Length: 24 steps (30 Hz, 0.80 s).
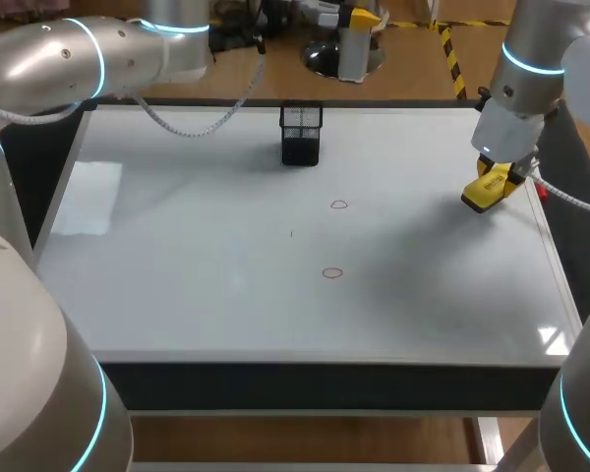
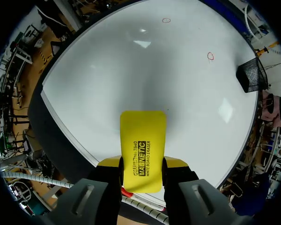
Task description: Pick up the inspection probe, press it on each red-marked spot on the whiteboard one by one, put down the probe, pick up the eraser, and wipe off all the red marks.
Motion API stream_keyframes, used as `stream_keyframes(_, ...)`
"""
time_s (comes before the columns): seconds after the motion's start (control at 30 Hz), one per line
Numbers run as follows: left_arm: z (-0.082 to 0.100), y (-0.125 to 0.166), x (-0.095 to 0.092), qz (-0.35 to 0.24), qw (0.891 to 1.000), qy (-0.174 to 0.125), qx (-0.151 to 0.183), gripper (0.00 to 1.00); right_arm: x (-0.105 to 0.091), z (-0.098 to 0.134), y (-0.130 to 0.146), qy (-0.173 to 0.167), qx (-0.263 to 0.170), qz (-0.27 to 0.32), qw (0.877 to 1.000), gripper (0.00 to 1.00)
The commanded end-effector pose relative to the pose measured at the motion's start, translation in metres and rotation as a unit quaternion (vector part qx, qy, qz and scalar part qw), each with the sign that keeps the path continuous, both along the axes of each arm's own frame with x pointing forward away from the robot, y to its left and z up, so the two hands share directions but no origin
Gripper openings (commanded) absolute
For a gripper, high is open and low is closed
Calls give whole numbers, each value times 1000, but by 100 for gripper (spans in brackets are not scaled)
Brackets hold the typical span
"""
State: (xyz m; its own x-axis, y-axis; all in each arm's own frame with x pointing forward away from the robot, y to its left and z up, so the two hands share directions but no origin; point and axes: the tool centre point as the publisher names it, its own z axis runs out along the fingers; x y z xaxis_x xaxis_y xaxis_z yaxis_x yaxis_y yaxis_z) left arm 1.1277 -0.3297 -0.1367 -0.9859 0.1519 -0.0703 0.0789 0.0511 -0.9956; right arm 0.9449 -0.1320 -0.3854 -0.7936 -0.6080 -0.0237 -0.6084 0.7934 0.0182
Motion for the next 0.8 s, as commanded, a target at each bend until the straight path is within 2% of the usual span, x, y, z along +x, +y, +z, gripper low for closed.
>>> stream_keyframes(0.03, 1, 0, 1, -2, 1000, 1, 1, 0, 0, 0, 0, 0, -2, 1, 1000, 0)
stream_keyframes(0.13, 1, 0, 1, -2, 1000, 1, 1, 0, 1, 1, 5, -2, -5, 7, 1000, 0)
stream_keyframes(0.33, 1, 0, 1, -2, 1000, 1, 1, 0, 5, 5, 39, -3, -23, 55, 998, 0)
stream_keyframes(0.57, 1, 0, 1, -2, 1000, 1, 1, 0, 7, 4, 84, 1, -27, 122, 992, 0)
stream_keyframes(0.8, 1, 0, 1, -2, 1000, 1, 1, 0, 6, 6, 127, -5, -9, 179, 984, 0)
